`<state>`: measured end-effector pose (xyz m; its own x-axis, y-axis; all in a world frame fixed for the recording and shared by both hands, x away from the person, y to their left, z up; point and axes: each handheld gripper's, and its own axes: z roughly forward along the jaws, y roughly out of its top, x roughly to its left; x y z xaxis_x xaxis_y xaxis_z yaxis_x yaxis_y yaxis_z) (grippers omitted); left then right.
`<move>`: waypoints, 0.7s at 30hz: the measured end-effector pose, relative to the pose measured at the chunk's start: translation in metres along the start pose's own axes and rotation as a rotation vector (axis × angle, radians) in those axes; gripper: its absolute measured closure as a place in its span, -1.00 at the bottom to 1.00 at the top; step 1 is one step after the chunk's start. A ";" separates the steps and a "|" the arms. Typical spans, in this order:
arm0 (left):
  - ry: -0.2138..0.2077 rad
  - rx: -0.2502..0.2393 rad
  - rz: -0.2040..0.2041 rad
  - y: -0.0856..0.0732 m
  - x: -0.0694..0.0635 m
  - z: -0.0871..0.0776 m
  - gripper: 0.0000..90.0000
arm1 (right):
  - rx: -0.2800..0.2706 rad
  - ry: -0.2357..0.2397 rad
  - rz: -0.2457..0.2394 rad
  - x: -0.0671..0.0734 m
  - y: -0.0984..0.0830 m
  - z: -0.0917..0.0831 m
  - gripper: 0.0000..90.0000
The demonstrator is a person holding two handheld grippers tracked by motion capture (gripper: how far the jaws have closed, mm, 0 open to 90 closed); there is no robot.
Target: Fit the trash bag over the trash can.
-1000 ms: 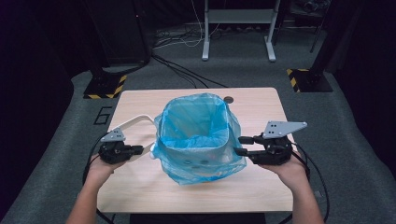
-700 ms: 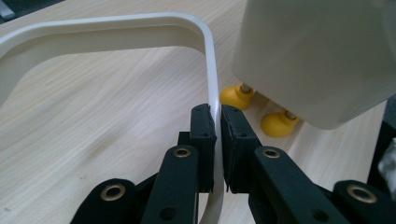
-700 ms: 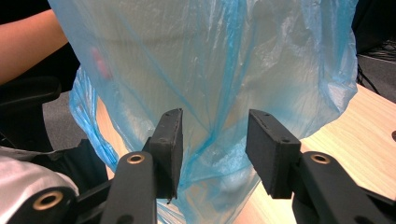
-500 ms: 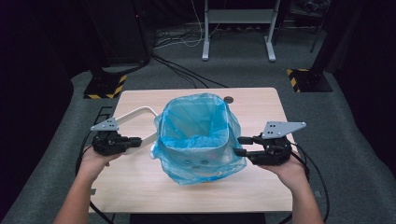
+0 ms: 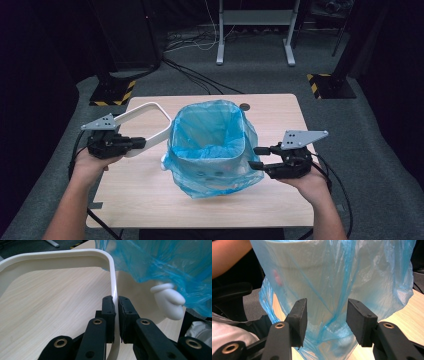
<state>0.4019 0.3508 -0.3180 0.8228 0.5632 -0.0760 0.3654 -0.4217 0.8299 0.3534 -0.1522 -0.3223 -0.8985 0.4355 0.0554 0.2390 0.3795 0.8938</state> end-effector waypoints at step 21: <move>-0.017 -0.023 0.064 0.042 -0.014 -0.023 0.86 | -0.004 -0.006 0.007 -0.001 0.000 -0.001 0.13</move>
<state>0.3957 0.3418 -0.2689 0.8515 0.5234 -0.0317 0.3018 -0.4398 0.8459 0.3535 -0.1532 -0.3222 -0.8948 0.4426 0.0591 0.2438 0.3736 0.8950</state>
